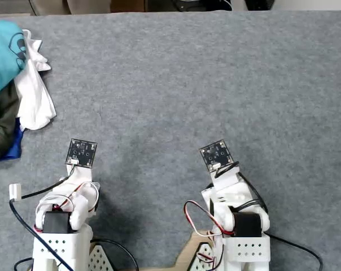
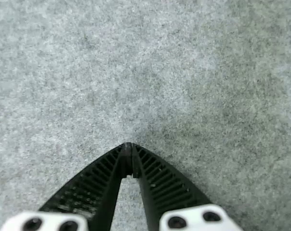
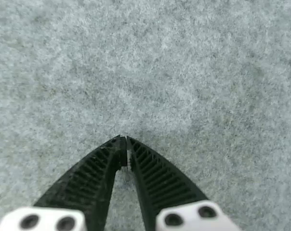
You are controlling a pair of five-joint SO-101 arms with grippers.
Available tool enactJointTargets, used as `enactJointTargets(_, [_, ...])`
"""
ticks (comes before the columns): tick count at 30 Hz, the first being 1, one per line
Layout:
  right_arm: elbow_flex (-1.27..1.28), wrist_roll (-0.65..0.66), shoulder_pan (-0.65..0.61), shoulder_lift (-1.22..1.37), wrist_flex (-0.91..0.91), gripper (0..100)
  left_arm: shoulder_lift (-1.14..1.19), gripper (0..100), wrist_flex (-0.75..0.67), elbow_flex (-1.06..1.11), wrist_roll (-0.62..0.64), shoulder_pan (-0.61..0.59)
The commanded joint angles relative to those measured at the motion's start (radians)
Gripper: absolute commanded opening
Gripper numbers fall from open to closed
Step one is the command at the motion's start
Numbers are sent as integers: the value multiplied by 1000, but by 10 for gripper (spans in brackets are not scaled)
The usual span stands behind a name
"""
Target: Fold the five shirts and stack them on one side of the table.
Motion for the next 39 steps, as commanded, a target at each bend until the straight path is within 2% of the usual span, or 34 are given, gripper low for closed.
enactJointTargets(1, [1, -9, -12, -113, -3, 6, -61, 20, 5, 8, -6, -5])
enactJointTargets(12, [1, -9, -12, -113, -3, 6, -65, 20, 5, 8, -11, -37])
enactJointTargets(16, [-5, -5, -7, -113, -3, 6, -67, 22, -14, -35, -12, -147])
enactJointTargets(18, [-31, -6, -7, -113, 3, 5, -59, 25, -2, -106, -23, -264])
enactJointTargets(23, [-173, -3, -12, -110, 26, 5, -58, 24, -5, -272, -178, -505])
enactJointTargets(28, [-271, 17, -67, -108, 34, 5, -39, 29, 3, -428, -184, -612])
enactJointTargets(33, [-318, 75, -87, -107, 32, 5, 160, 60, -2, -632, -180, -680])
enactJointTargets(39, [-367, 127, -85, -107, 32, 5, 644, 63, 18, -1019, -173, -763])
